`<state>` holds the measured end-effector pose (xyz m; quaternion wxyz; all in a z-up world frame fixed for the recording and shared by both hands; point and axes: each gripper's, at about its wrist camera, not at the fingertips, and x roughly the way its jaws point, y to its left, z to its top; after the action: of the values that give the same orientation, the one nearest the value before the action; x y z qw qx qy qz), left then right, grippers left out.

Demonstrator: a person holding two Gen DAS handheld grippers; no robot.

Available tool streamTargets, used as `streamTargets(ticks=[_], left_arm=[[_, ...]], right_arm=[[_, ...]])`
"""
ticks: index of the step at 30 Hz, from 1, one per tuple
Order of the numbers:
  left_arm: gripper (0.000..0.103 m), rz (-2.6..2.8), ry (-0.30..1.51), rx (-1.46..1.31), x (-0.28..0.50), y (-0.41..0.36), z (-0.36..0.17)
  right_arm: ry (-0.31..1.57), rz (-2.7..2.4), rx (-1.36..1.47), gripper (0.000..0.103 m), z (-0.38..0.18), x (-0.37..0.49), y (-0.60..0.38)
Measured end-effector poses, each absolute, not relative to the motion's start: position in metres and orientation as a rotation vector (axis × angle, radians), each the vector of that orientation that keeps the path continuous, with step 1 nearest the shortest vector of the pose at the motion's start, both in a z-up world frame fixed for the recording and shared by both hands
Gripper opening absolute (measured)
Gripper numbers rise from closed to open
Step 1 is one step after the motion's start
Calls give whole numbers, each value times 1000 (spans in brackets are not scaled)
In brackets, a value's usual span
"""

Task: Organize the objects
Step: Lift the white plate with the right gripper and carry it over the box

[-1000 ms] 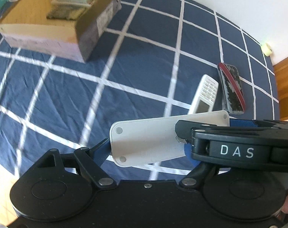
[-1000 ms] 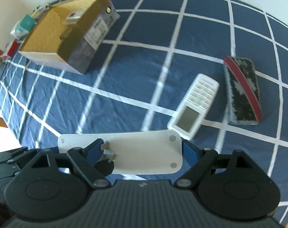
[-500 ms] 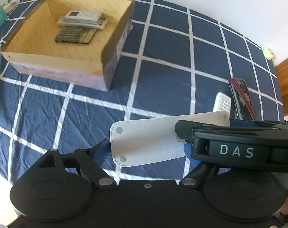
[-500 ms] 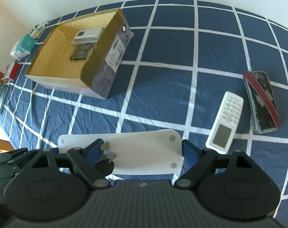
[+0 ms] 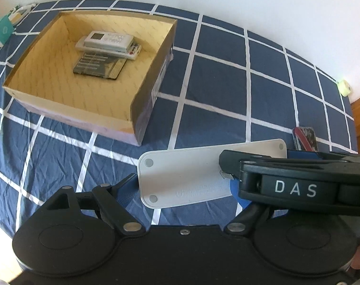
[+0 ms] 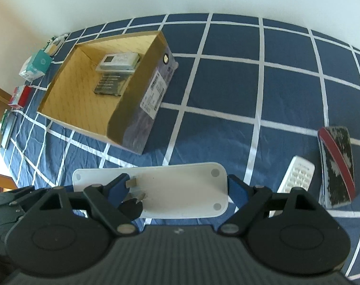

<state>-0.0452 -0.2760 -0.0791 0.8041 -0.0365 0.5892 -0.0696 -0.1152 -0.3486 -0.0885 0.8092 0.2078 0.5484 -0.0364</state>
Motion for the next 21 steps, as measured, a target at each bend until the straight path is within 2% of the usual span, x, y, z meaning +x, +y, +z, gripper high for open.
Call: streamTargets(ticks=[11, 21], left_arm=[[82, -183, 1255, -51, -15, -263, -76], [82, -268, 1249, 26, 27, -210, -66]], right_arm=[[1158, -101, 457, 87, -84, -88, -349], [1128, -183, 523, 87, -78, -48, -311]])
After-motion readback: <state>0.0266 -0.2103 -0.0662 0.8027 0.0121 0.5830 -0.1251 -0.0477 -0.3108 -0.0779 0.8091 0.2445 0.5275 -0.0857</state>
